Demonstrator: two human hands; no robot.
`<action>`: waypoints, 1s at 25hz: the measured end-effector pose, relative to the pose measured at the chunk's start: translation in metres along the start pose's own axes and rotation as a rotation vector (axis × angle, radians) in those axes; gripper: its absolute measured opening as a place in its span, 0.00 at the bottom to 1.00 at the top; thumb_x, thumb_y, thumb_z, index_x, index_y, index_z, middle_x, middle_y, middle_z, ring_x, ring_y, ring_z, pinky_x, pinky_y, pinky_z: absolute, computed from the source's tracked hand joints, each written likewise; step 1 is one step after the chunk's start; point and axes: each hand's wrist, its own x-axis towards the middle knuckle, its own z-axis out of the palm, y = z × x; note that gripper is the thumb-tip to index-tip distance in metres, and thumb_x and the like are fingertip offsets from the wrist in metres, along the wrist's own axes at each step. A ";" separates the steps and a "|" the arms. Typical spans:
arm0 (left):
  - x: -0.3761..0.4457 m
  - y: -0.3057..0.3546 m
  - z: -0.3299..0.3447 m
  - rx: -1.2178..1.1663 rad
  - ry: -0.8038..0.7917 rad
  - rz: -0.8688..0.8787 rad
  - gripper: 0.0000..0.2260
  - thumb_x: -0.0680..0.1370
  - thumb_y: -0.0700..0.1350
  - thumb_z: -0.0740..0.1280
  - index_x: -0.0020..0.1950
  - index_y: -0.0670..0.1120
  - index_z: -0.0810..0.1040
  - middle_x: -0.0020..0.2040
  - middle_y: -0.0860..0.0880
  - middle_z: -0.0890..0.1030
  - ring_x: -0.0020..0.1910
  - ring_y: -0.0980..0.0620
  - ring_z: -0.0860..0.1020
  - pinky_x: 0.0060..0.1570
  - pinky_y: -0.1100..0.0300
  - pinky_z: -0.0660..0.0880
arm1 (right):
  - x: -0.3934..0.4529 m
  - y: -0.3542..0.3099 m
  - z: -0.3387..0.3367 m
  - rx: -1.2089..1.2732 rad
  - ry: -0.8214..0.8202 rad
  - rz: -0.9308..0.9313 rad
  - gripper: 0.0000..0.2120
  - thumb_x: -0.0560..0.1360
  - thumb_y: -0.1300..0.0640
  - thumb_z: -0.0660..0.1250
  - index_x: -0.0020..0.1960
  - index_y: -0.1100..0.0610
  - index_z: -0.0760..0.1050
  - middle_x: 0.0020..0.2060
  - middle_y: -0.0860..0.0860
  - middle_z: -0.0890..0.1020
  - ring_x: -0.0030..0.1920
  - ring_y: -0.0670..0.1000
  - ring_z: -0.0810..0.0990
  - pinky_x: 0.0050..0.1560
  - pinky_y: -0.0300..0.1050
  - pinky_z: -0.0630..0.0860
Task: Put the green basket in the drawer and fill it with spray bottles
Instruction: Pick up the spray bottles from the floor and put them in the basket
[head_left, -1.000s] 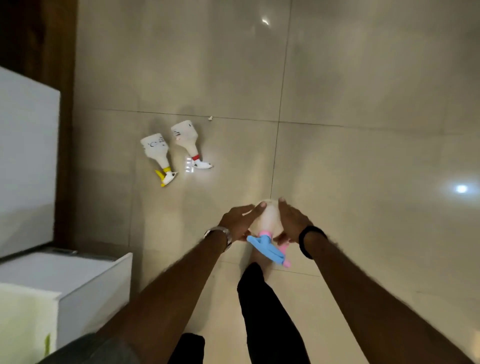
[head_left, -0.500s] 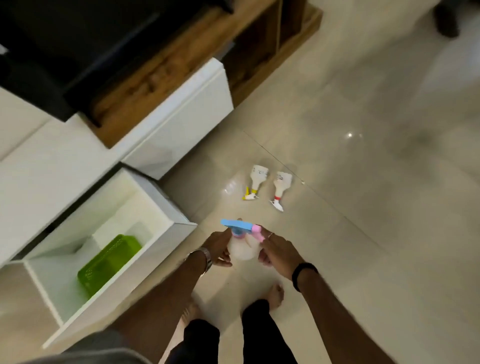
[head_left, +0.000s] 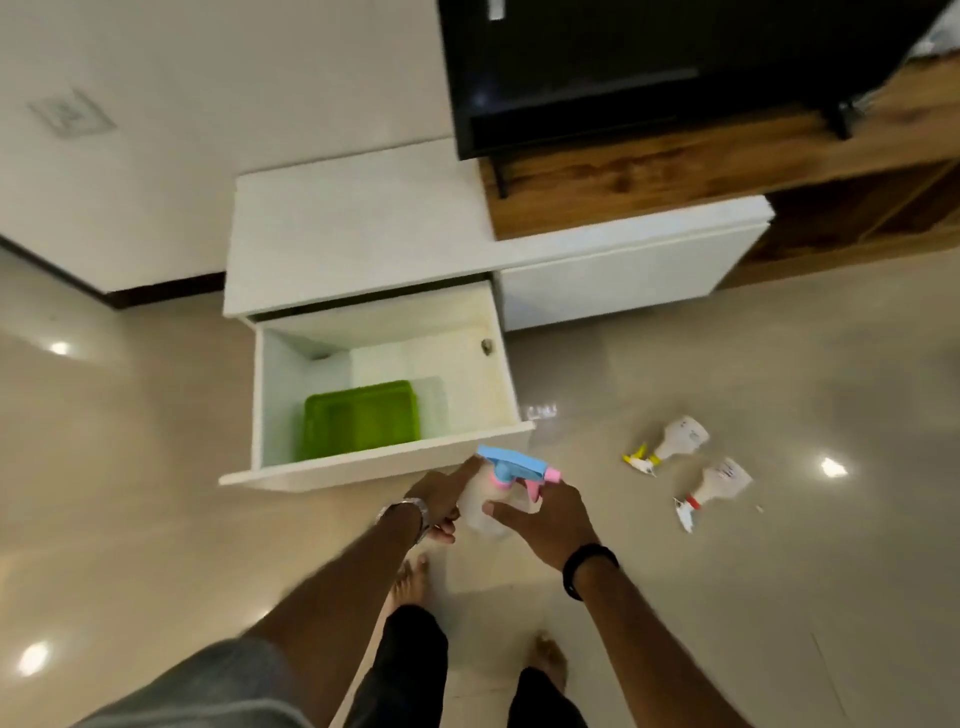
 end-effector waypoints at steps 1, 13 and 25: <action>0.007 -0.011 -0.019 -0.080 0.052 -0.004 0.34 0.70 0.76 0.58 0.42 0.44 0.78 0.35 0.45 0.78 0.28 0.46 0.78 0.31 0.58 0.81 | 0.010 -0.013 0.018 0.003 -0.016 -0.016 0.19 0.64 0.45 0.82 0.38 0.43 0.70 0.34 0.41 0.72 0.34 0.39 0.73 0.35 0.29 0.69; 0.134 -0.115 -0.231 -0.347 0.502 0.139 0.13 0.82 0.50 0.62 0.51 0.42 0.80 0.46 0.40 0.85 0.48 0.39 0.82 0.49 0.48 0.78 | 0.210 -0.125 0.227 -0.052 -0.117 -0.061 0.25 0.64 0.46 0.82 0.56 0.53 0.79 0.45 0.45 0.80 0.46 0.46 0.79 0.48 0.44 0.77; 0.263 -0.172 -0.305 -0.194 0.496 0.339 0.16 0.80 0.51 0.55 0.58 0.47 0.78 0.53 0.48 0.86 0.52 0.44 0.83 0.56 0.46 0.78 | 0.339 -0.024 0.407 -0.212 -0.396 -0.065 0.15 0.65 0.62 0.81 0.48 0.49 0.84 0.50 0.43 0.86 0.49 0.39 0.83 0.53 0.45 0.79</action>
